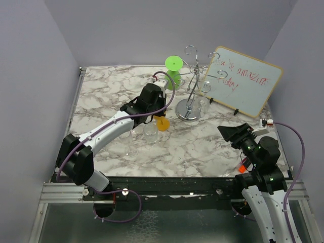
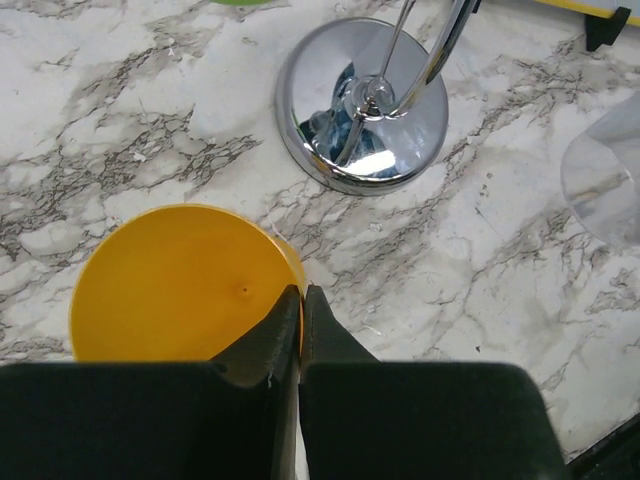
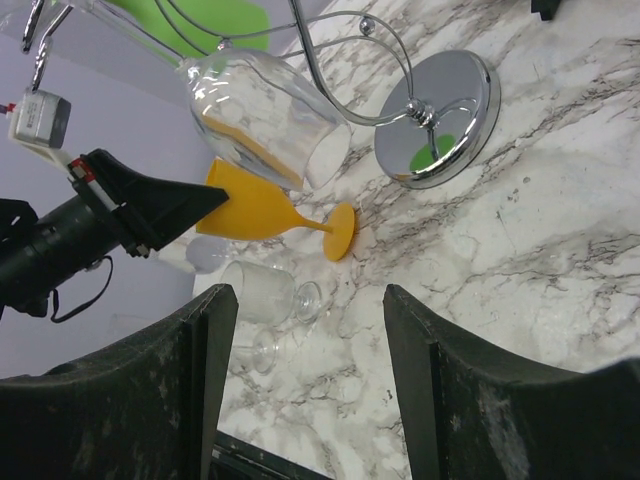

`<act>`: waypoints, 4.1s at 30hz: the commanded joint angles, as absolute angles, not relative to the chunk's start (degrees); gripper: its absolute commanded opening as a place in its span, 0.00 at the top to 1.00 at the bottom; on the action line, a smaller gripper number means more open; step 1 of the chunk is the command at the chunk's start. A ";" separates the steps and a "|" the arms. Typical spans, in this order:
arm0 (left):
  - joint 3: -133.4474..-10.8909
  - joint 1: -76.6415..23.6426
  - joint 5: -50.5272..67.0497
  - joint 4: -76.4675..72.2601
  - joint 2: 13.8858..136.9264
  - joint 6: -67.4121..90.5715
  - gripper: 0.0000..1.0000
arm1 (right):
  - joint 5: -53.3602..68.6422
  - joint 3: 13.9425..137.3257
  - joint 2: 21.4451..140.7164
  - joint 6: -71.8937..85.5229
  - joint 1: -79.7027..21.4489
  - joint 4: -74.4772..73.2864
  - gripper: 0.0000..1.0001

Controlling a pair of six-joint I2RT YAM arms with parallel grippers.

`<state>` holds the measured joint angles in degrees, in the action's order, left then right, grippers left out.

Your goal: Place the wine glass upside down on the wine glass rack

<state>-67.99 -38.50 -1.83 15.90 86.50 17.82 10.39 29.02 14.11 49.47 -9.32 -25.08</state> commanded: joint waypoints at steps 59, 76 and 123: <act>-46.23 -76.60 -23.29 -35.70 79.98 10.65 1.00 | 16.05 19.97 20.01 104.00 -9.50 -30.04 0.56; -45.42 -76.88 -22.93 -39.84 79.50 10.02 1.00 | 17.74 24.98 33.64 102.40 -9.49 -21.09 0.60; -62.04 -66.80 -5.75 -5.74 71.23 34.20 0.04 | -3.44 16.70 20.35 41.85 -9.52 8.45 0.99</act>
